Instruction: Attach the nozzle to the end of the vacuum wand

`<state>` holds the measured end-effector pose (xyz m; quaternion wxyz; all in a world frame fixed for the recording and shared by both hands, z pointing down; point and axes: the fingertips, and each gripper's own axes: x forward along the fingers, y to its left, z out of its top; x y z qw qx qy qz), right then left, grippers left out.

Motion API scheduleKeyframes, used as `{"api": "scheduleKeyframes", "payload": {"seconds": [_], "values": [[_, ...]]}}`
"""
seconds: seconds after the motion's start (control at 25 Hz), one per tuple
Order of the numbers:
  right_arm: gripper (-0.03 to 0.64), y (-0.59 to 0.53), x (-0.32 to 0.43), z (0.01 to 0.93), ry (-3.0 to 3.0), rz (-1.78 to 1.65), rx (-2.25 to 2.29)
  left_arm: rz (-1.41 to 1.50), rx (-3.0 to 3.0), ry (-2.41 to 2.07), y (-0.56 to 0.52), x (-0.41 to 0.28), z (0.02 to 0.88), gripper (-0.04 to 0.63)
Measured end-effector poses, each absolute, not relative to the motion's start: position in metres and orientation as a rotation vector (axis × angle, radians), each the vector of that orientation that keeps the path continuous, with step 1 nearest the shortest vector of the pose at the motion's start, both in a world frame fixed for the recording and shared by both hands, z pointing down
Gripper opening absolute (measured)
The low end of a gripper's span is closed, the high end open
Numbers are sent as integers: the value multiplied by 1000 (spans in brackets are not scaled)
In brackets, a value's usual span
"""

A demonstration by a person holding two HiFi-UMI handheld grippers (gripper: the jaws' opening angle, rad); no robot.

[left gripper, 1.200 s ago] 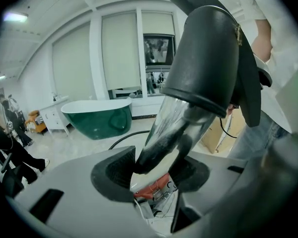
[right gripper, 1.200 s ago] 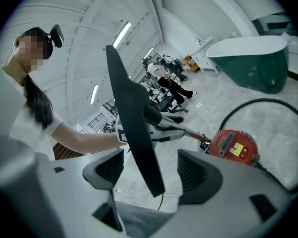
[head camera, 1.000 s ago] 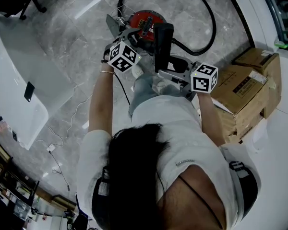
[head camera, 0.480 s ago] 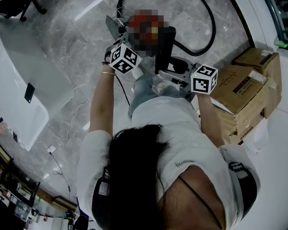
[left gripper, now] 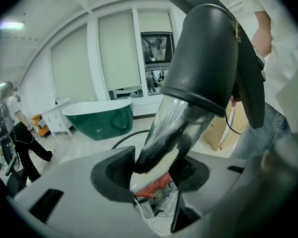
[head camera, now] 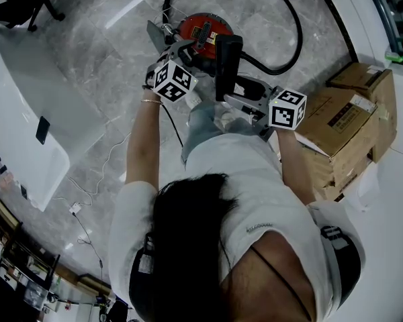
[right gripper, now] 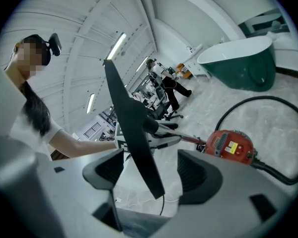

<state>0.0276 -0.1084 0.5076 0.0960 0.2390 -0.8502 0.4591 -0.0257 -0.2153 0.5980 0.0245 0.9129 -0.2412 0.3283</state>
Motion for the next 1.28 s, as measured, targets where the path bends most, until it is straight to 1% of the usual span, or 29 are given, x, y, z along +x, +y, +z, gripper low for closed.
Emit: {"api": "scheduleKeyframes", "payload": {"seconds": [0.24,0.44,0.6,0.68,0.96,1.28], "values": [[327,-112,28,504,-2538,1343,716,974,2781,-754,-214,-24,597,189],[327,-112,28,502,-2553,1338,694,931,2731,-737,-211,-23,594,224],[327,-110,26,501,-2564,1332,674,949,2727,-747,-204,-25,593,227],[337,-108,26,502,-2564,1320,680,933,2705,-765,-201,-28,593,238],[341,-113,42,496,-2606,1272,814,907,2623,-894,-191,-42,589,241],[341,-110,59,487,-2651,1201,855,842,2504,-1146,-181,-61,577,241]]}}
